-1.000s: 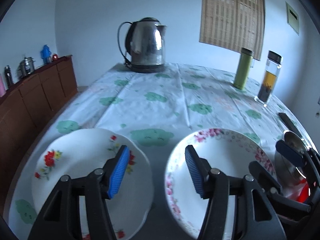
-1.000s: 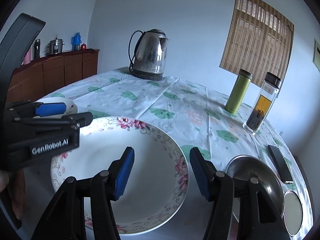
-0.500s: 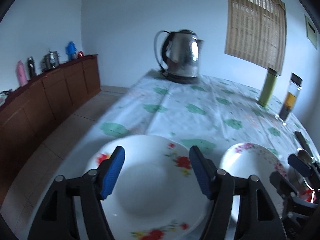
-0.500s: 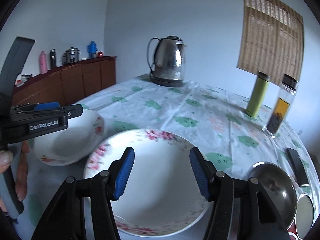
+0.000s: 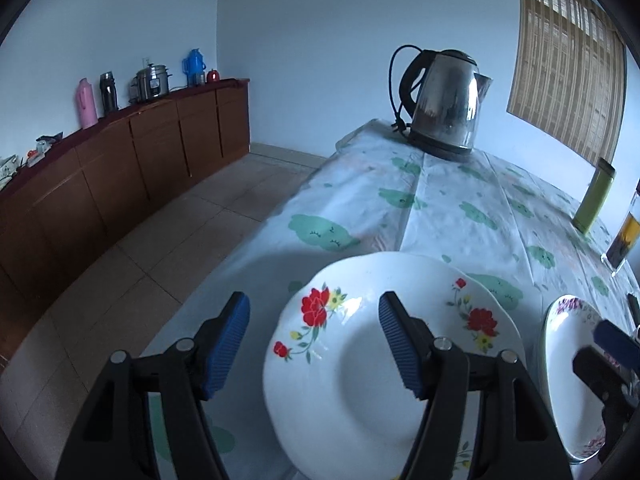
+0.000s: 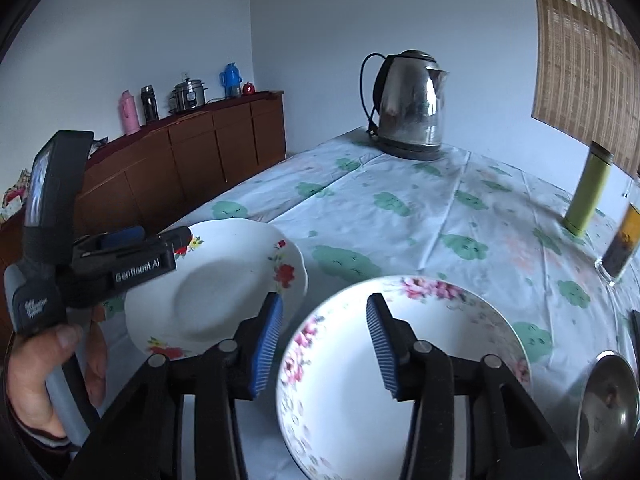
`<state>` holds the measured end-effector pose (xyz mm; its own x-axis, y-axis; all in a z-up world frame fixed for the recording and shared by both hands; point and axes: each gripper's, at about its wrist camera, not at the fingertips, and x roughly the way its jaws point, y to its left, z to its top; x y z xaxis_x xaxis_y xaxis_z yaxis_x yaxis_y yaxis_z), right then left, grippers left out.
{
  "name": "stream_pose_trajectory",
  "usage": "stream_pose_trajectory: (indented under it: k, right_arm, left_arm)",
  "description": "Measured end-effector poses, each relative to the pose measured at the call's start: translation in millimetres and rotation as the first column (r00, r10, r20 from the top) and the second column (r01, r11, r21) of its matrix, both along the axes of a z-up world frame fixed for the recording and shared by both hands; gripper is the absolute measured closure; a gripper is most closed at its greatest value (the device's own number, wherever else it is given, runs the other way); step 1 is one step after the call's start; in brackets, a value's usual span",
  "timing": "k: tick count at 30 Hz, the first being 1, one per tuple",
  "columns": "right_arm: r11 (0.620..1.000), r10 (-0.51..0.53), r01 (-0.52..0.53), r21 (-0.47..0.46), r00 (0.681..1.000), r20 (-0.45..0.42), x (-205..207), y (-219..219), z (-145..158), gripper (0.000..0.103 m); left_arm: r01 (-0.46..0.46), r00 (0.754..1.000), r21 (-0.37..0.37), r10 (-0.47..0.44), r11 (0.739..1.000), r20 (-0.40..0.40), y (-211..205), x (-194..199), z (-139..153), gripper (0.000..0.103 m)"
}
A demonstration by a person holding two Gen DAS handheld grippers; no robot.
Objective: Organize plates and bowls
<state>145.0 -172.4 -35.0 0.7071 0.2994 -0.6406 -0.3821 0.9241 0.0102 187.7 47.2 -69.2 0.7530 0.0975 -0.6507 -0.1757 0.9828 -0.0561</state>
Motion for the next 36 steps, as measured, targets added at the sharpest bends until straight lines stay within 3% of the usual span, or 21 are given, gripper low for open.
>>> stream_pose_trajectory:
  k: [8,24,30,36]
  right_arm:
    - [1.000,0.014,-0.015,-0.013,0.999,-0.048,24.0,22.6,-8.2,0.065]
    - [0.978,0.022,-0.052,-0.201,0.989,-0.149,46.6,64.2,-33.1,0.065]
    - [0.989,0.067,-0.088,-0.117,0.982,-0.176,43.2,59.3,-30.6,0.065]
    - [0.985,0.070,-0.099,-0.142,0.979,-0.194,41.3,64.7,-37.7,0.065]
  left_arm:
    - [0.018,0.999,0.015,-0.018,1.000,-0.048,-3.5,3.2,-9.0,0.035]
    - [0.002,0.993,-0.023,-0.005,1.000,-0.116,4.5,8.2,-19.5,0.035]
    - [-0.008,0.991,-0.032,0.004,0.999,-0.133,8.9,8.9,-22.0,0.035]
    - [-0.040,0.988,-0.053,0.032,0.998,-0.150,19.2,8.0,-26.2,0.035]
